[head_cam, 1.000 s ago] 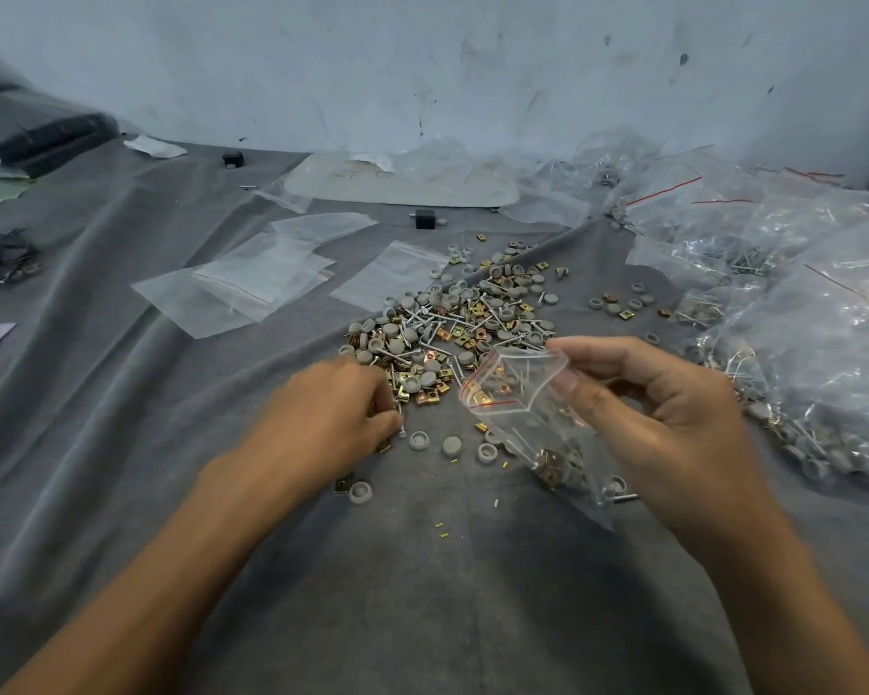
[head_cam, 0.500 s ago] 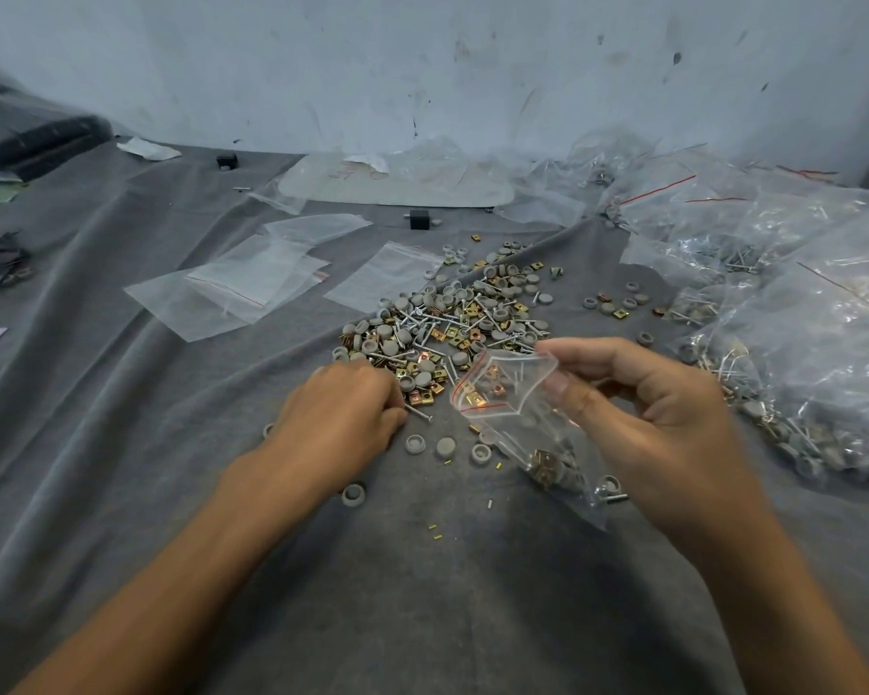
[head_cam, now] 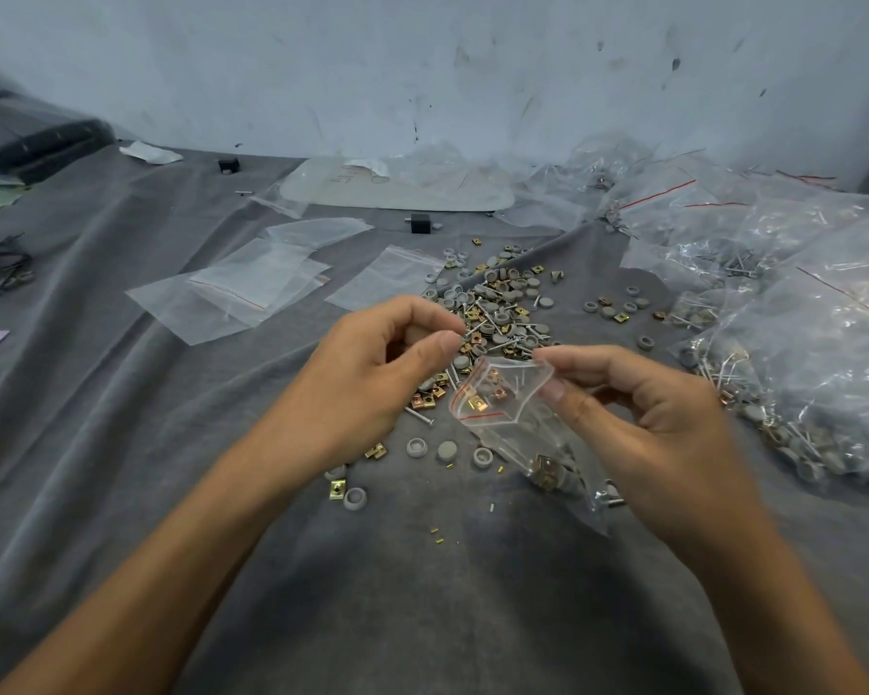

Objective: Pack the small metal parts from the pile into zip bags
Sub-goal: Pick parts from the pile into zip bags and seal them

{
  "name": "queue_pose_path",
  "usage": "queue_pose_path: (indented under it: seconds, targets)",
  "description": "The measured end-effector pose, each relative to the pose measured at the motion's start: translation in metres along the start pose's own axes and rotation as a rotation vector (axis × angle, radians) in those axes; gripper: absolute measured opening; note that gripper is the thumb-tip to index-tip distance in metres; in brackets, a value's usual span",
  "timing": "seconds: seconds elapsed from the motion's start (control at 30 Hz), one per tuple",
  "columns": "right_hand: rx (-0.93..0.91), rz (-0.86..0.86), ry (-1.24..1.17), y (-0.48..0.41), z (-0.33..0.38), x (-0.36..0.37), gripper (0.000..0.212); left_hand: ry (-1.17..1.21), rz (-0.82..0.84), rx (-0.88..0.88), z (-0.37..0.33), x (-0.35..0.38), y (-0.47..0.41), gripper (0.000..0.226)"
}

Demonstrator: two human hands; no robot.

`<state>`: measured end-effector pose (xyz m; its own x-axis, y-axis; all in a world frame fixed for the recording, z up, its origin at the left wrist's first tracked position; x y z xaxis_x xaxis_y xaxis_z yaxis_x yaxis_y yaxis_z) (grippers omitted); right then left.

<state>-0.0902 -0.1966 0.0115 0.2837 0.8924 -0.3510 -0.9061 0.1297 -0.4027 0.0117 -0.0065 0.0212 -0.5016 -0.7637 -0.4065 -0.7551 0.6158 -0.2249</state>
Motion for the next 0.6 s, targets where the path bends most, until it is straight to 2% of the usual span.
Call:
queue_pose_path:
  seconds: [0.13,0.2,0.27,0.37,0.43,0.5,0.6]
  targets:
    - [-0.018,0.008,0.024,0.000,0.001,0.002,0.020,0.205,-0.030,0.034,-0.012,0.015,0.000,0.011]
    - [-0.022,0.007,0.012,0.000,0.001,0.001,0.019,0.179,0.004,0.035,-0.013,0.019,0.001,0.016]
    - [-0.021,0.001,-0.007,-0.001,0.002,0.000,0.018,0.022,0.030,0.030,-0.008,0.016,0.001,0.014]
    - [-0.019,-0.017,-0.024,0.000,0.002,-0.002,0.018,-0.223,-0.070,0.032,0.004,-0.005,-0.001,0.005]
    - [-0.019,-0.024,-0.031,0.000,0.002,-0.002,0.018,-0.416,-0.092,0.017,0.012,-0.016,-0.002,0.008]
    - [-0.021,-0.024,-0.026,0.000,0.002,-0.002,0.018,-0.564,0.000,-0.028,0.022,-0.014,-0.002,0.013]
    - [-0.027,-0.023,-0.001,0.000,0.002,-0.002,0.020,-0.754,0.154,-0.045,0.038,0.002,0.000,0.007]
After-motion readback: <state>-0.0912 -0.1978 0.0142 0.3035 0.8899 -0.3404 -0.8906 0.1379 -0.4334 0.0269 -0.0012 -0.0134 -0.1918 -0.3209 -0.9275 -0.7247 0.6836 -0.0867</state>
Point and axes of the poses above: each hand's wrist, its own y-axis away from the middle knuckle, its own x-axis out of the palm, z = x × y, the point moved 5 cm from there along -y, towards the middle knuckle, and after that the axes turned 7 degrees about z, right-handed, at the moved point
